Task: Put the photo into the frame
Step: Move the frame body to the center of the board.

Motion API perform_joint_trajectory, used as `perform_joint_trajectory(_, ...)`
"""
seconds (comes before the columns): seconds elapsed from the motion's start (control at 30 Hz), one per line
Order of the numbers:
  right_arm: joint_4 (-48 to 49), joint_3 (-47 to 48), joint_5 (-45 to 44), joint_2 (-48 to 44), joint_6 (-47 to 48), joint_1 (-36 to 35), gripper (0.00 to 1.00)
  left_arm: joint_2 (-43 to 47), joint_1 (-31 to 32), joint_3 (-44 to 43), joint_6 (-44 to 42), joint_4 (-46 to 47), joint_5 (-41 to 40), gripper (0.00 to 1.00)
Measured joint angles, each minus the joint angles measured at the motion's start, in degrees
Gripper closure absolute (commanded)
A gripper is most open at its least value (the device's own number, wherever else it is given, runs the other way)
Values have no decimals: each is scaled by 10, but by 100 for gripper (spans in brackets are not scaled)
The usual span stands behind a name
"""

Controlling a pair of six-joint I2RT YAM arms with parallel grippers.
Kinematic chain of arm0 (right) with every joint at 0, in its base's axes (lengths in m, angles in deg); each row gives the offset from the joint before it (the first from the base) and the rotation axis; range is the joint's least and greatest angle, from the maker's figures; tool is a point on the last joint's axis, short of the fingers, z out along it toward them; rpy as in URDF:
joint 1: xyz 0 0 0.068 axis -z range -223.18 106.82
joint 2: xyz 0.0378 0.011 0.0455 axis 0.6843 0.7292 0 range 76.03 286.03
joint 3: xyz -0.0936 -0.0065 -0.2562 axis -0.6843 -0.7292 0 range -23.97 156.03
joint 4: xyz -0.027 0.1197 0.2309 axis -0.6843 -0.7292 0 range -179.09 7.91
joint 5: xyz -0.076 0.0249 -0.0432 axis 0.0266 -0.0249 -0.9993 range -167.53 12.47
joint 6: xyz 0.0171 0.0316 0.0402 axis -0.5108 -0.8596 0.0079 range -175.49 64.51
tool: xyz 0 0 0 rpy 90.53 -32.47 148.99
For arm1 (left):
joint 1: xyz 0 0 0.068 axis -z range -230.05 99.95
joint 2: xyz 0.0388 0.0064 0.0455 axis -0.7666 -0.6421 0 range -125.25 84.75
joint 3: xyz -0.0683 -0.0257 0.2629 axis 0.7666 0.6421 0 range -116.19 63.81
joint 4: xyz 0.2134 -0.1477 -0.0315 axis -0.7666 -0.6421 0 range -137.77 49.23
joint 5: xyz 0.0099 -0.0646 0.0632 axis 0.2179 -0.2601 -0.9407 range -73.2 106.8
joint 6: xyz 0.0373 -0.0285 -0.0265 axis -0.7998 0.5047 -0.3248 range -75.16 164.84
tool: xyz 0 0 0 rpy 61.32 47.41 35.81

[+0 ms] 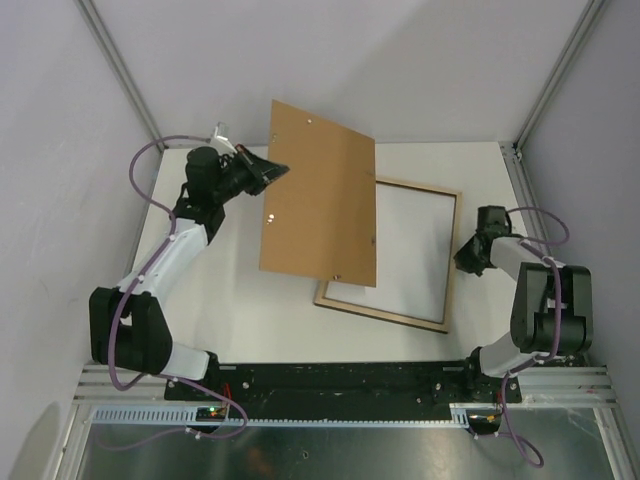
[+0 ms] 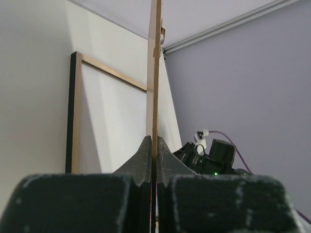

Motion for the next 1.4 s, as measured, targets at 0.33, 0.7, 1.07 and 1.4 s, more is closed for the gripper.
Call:
perform_joint_trajectory(0.33,45,32,22,48,-39,-129,94,9,-33,45,-2,13,40,100)
perform_joint_trajectory(0.7,76,128,19,141,-26,-143,81,-99,-35,1,-12,28,152,100)
perform_joint_trajectory(1.07,24,124,-24,83,3,-130,51,-121,-49,-24,-24,27,173,100)
perform_joint_trajectory(1.4,9,124,-50,69,13,-223,45,-106,-104,-24,-44,-10,149,100)
